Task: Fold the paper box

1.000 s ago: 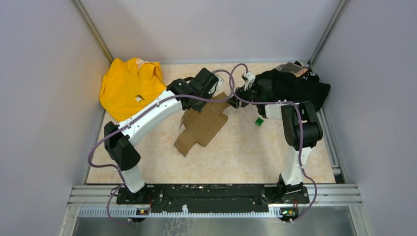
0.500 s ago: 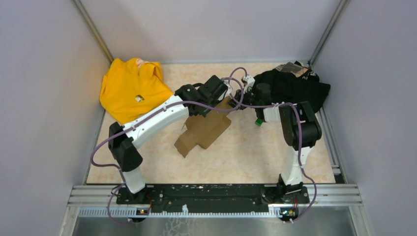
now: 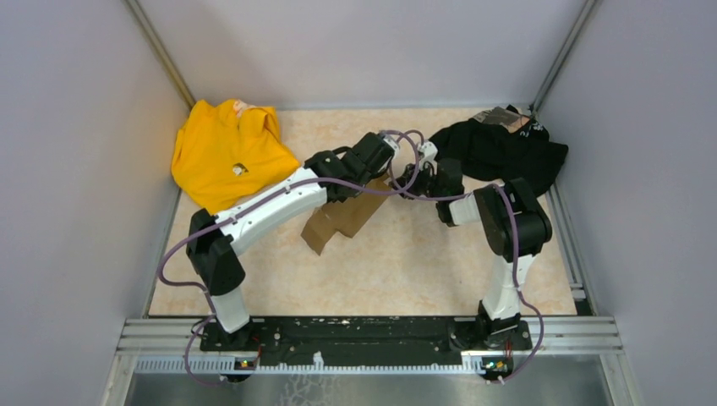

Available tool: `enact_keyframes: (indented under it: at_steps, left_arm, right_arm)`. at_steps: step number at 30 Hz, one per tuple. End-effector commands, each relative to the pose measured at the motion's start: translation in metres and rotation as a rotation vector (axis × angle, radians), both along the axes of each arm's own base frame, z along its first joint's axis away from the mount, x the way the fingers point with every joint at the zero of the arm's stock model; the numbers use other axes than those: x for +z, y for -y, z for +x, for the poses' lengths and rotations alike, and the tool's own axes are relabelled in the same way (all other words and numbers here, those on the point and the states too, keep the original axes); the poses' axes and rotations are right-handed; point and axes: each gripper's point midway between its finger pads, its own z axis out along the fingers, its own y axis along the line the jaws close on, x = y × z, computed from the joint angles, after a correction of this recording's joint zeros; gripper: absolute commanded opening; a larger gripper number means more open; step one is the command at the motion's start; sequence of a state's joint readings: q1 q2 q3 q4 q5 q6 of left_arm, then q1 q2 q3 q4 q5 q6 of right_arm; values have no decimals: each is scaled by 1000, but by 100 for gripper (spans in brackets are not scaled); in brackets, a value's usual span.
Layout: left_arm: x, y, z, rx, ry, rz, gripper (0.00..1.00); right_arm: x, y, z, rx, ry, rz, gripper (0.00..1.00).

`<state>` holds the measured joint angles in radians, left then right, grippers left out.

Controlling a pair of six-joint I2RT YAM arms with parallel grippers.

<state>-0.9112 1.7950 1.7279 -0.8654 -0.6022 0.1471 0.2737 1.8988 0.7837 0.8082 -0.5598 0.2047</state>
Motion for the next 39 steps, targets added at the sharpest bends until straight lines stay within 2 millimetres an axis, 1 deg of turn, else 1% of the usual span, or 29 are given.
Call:
enact_keyframes:
  at_steps: [1, 3, 5, 8, 12, 15, 16, 19, 20, 24, 27, 29, 34, 39]
  left_arm:
    - [3, 9, 2, -10, 63, -57, 0]
    - [-4, 11, -1, -23, 62, -65, 0]
    - [-9, 10, -4, -32, 66, -70, 0]
    - [-13, 4, -7, -38, 74, -61, 0]
    - [-13, -2, -10, -44, 86, -53, 0]
    - [-6, -5, -9, -47, 108, -47, 0]
    - [-2, -5, -8, -49, 116, -44, 0]
    - [11, -8, -7, -51, 134, -23, 0]
    - [17, -10, -6, -46, 143, -15, 0]
    - [30, -18, -4, -29, 156, 43, 0]
    - [32, -23, -6, -23, 147, 94, 1]
    - [31, -25, -8, -17, 140, 134, 1]
    - [23, -23, -10, -15, 126, 202, 1]
    - [13, -10, -18, -42, 101, 258, 1]
  right_arm:
    - [47, -11, 8, -3, 169, 51, 25]
    - [46, -9, 8, -21, 171, 56, 27]
    - [48, -6, 11, -45, 183, 51, 33]
    - [49, -4, 13, -50, 161, 53, 32]
    - [49, -8, 12, -37, 151, 74, 30]
    - [50, -12, 8, -33, 131, 129, 28]
    - [50, -12, 6, -37, 127, 146, 31]
    - [49, -12, 2, -43, 93, 181, 46]
    - [47, -12, 0, -49, 76, 186, 48]
    - [43, -8, -3, -84, 11, 199, 48]
    - [40, -5, -6, -111, -49, 200, 47]
    - [38, -1, -7, -135, -83, 195, 47]
    - [47, 9, -15, -157, -94, 219, 47]
    - [46, 19, -16, -190, -116, 210, 47]
